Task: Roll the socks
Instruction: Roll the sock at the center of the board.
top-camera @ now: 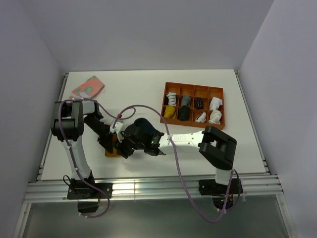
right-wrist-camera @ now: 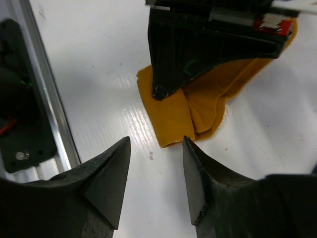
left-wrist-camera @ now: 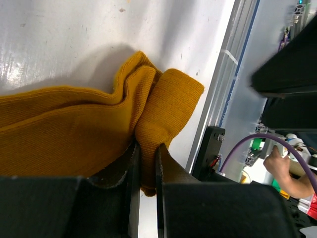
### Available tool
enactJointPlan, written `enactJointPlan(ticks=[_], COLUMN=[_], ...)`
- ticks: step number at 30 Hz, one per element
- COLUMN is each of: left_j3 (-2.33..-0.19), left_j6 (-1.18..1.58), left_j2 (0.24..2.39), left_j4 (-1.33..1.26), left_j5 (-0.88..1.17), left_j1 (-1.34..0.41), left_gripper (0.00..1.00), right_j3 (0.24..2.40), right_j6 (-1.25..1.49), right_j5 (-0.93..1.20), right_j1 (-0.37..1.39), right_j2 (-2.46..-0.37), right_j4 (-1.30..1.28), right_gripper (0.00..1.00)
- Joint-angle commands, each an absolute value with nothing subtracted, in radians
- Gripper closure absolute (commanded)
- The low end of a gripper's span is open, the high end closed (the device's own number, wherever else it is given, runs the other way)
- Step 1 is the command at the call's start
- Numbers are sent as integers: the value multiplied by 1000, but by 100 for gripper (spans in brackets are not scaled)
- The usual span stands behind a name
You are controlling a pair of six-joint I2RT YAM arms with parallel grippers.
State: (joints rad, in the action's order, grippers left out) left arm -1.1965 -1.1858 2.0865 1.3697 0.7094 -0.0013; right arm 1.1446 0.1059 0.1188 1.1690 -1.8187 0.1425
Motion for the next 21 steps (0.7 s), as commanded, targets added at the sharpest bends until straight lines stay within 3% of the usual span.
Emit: enactJointPlan(ticks=[1, 21], left_j3=[-1213, -1233], left_j6=[-1224, -1200], left_j2=[2109, 2123], left_j4=[1370, 1370], left_j5=[661, 652], left_j1=[-3, -3], left_gripper=[100, 100], right_j3=[1190, 1256], right_j6=[11, -199], right_j5=[55, -212], right_j1=[1190, 1331], right_j2=[-1864, -1985], right_j4=[169, 181], right_gripper=[46, 39])
